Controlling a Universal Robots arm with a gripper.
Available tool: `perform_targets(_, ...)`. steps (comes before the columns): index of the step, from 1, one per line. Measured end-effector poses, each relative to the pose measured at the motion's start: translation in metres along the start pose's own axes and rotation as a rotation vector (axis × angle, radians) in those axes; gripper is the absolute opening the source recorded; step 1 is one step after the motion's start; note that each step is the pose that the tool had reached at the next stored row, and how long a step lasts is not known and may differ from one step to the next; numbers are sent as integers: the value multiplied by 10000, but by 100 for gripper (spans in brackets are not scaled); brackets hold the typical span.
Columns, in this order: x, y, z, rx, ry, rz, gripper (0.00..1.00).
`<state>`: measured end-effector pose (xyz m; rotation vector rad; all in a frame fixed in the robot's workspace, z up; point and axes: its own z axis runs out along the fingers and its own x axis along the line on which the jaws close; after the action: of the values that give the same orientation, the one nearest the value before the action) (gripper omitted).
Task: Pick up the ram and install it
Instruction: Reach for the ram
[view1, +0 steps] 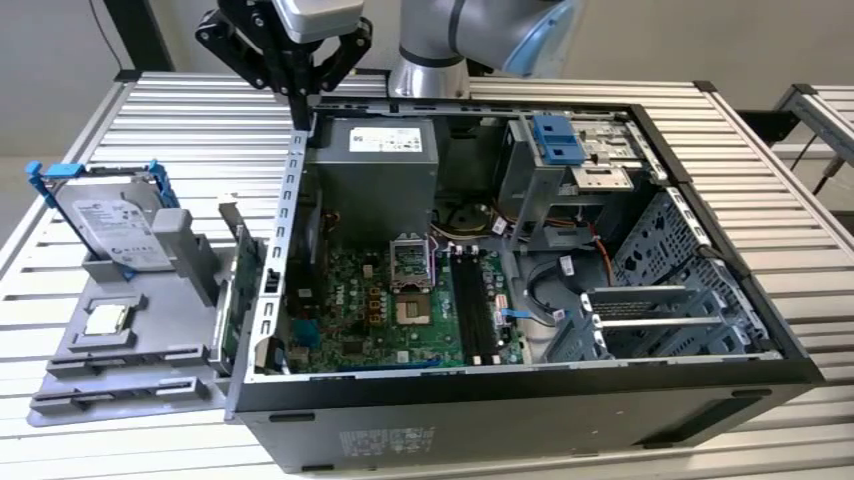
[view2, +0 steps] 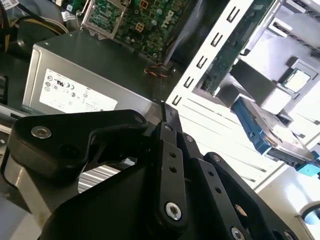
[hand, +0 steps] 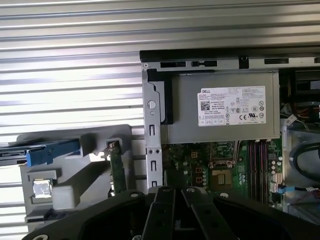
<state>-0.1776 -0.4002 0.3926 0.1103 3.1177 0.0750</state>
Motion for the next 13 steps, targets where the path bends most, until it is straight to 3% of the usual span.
perform_targets(13, 235, -21, -5, 0, 0, 0, 0)
